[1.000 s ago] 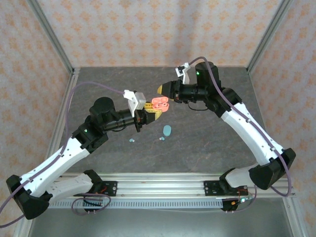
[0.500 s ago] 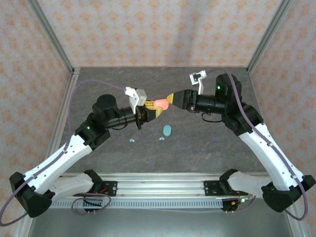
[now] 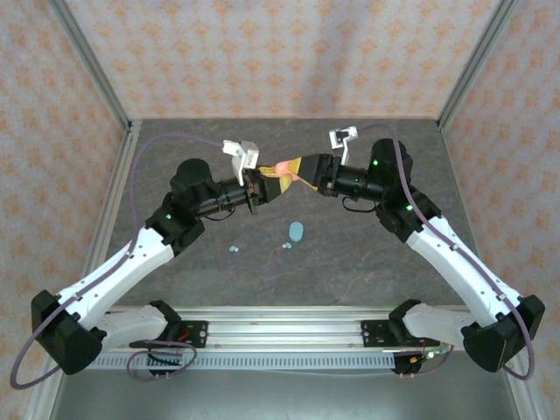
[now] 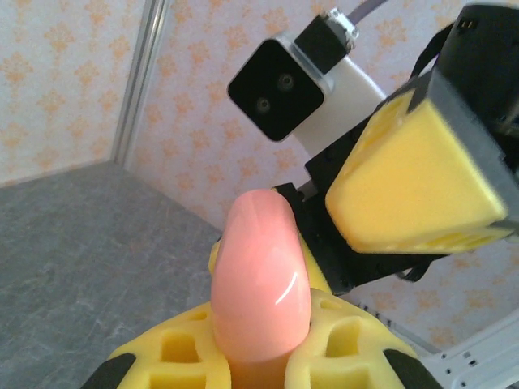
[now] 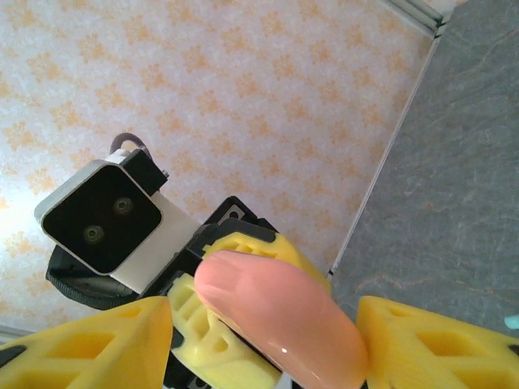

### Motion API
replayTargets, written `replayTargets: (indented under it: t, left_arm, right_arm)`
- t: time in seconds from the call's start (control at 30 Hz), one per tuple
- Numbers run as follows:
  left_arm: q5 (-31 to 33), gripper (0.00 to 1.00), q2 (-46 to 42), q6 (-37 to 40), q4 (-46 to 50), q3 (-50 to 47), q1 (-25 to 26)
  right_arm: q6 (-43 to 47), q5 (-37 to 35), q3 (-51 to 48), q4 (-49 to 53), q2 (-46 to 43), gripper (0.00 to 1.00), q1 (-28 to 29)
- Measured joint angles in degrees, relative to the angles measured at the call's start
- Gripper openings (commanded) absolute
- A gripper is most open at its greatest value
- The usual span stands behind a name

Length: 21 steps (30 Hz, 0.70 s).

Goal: Insert the wireless bluetooth earbuds into the charging case

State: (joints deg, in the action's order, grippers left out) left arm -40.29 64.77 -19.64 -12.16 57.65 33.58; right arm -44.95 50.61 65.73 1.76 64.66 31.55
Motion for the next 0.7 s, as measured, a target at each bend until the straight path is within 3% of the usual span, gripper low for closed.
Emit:
replayTargets:
  t: [0.3,0.43,0.5,0.63,0.7]
  left_arm:
    - [-4.7,0.0,2.8,-6.1,-2.8,3.3,-1.6]
    - [-5.8,0.02,3.7,-7.1,-2.8,5.4,-2.3]
    - [-5.8,0.12,3.8,-6.8,-2.1,5.9,-2.4]
    - [-4.6,0.47,3.7,-3.4,1.9,7.0,-2.4]
    - [-4.3,0.55,3.7,-1.4,5.1,7.0,-2.1]
  right_arm:
    - [0.4,-0.2,-0.9,-6.3,0.7,0.27,-0.5]
    - [-0.3,-0.2,-1.3,-10.5,1.1,0.19,-0.9]
    - [-0.5,-0.3,-1.9,-12.5,1.2,0.16,-0.9]
    - [-0.9,-1.5,-3.8,-15.1,1.2,0.13,-0.7]
    - [-0.9,-3.7,-4.3,-15.3,1.2,0.11,-0.1]
